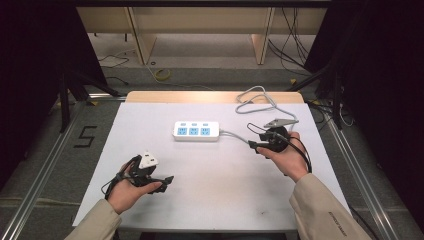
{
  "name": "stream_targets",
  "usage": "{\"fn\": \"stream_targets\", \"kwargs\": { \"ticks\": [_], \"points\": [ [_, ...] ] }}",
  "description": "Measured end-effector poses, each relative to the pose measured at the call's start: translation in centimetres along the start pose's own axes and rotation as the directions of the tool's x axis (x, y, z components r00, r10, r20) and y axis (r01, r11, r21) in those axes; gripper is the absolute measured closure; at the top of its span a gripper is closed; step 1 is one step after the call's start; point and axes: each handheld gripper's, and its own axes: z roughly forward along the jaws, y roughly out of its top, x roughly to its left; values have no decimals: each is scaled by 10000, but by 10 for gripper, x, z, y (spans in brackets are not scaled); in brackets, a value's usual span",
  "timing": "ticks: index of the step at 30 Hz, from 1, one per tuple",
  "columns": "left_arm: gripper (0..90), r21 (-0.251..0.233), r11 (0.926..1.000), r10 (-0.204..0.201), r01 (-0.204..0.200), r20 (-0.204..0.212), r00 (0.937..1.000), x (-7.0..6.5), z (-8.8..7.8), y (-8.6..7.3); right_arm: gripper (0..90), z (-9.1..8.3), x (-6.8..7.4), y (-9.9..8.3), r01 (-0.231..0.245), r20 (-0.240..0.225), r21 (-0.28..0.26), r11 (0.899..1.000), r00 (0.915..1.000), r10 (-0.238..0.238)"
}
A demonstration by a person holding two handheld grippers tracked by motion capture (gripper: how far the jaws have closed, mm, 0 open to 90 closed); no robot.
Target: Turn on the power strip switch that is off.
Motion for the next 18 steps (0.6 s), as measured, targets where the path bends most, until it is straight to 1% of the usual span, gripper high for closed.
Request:
{"fn": "stream_targets", "kwargs": {
  "ticks": [7, 9, 14, 18],
  "points": [
    [209, -12, 10000, 7, -7, -6, 10000, 0, 0, 0, 429, -11, -2, -12, -136, -138, -191, 9997, 9998, 134],
    [209, -5, 10000, 6, -7, -8, 10000, 0, 0, 0, 419, -14, -3, -16, -96, -181, -199, 9998, 9998, 92],
    [209, -5, 10000, 6, -6, -13, 10000, 0, 0, 0, 393, -22, -3, -29, -217, -336, -344, 9992, 9992, 206],
    [209, -15, 10000, 10, -10, -26, 10000, 0, 0, 0, 378, -26, -4, -38, -196, -313, -407, 9990, 9993, 183]
  ]
}}
